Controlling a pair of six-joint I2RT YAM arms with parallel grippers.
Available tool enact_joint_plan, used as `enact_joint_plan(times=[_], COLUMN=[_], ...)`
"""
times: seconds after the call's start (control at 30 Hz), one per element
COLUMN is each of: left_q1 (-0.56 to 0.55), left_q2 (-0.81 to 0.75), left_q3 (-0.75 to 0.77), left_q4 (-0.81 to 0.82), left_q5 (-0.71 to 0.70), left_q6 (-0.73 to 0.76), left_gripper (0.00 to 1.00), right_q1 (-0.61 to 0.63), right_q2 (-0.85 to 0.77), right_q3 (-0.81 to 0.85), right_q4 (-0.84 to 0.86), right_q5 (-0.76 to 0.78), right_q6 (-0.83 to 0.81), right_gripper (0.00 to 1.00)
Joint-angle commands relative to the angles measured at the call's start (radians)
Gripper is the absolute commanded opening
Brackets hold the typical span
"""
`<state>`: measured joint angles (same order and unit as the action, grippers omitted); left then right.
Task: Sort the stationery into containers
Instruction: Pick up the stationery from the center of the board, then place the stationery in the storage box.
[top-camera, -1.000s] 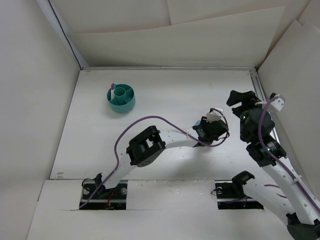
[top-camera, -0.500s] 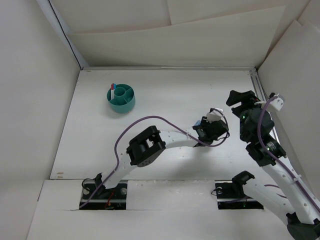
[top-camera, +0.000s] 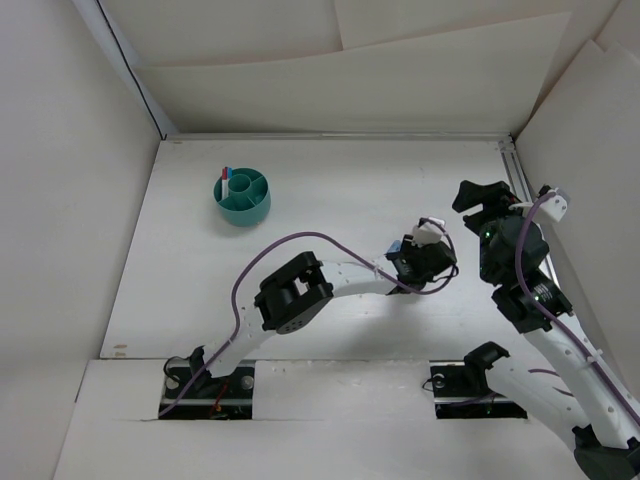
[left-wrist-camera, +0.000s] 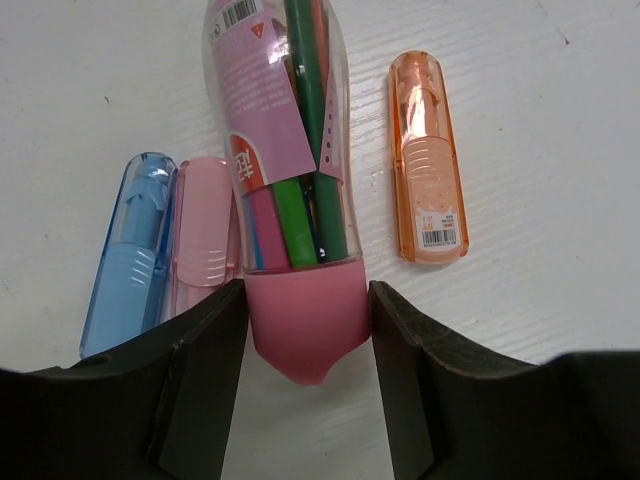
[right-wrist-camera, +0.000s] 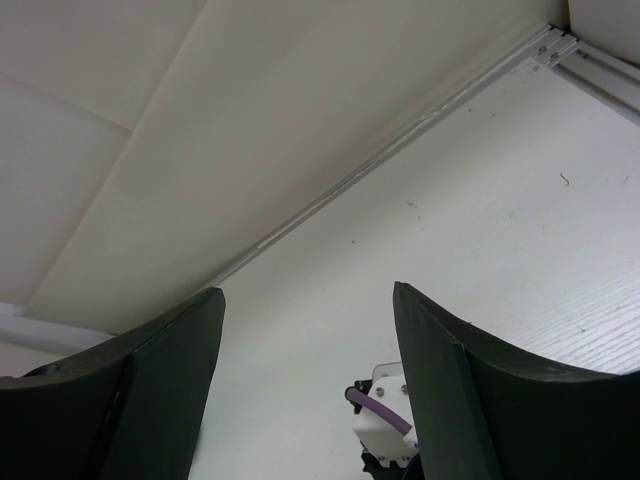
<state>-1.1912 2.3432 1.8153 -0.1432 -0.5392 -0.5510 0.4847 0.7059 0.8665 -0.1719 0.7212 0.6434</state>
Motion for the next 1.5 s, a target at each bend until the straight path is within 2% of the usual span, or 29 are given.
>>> enact_joint_plan(times=[0.0, 0.17, 0.37, 0.67, 0.97, 1.07, 1.17, 1.33, 1.47], left_q1=[-0.001, -0.001, -0.001, -0.001, 0.01, 0.073, 0.166, 0.439, 0.632], left_q2=[0.002, -0.034, -0.145, -0.318, -0.493, -0.557, -0.64, -0.876, -1.004], left_q3=[0.019, 0.001, -0.088, -0.208, -0.243, -0.284, -0.405, -0.608, -0.689], left_q4=[-0.016, -0.007, 0.027, 0.074, 0.054, 0.044, 0.073, 0.207, 0.261], left_q5=[-0.03, -0.03, -0.03, -0.061, -0.07, 0.01, 0.186, 0.526, 0.721], left_q6=[-0.003, -0.012, -0.023, -0.023, -0.001, -0.046, -0.124, -0.245, -0.349], left_gripper=[0.37, 0.17, 0.1, 0.07, 0.06, 0.06, 0.06, 0.08, 0.11], right_q1=[-0.006, -0.006, -0.006, -0.015, -0.015, -0.015, -0.015, -0.015, -0.024], right_q2=[-0.013, -0.013, -0.013, -0.045, -0.056, -0.065, -0.065, -0.031, -0.01], right_q3=[-0.006, -0.006, -0.006, -0.006, -0.006, -0.006, -0.006, -0.006, -0.006], right_q4=[0.038, 0.038, 0.038, 0.038, 0.038, 0.038, 0.038, 0.038, 0.038], right_q5=[-0.008, -0.008, -0.008, 0.037, 0.046, 0.046, 0.046, 0.018, -0.014], right_q6=[-0.014, -0.014, -0.014, -0.024, -0.024, -0.024, -0.024, -0.024, -0.024], right_gripper=[0.74, 0.74, 0.74, 0.74, 0.74, 0.74, 0.74, 0.74, 0.74])
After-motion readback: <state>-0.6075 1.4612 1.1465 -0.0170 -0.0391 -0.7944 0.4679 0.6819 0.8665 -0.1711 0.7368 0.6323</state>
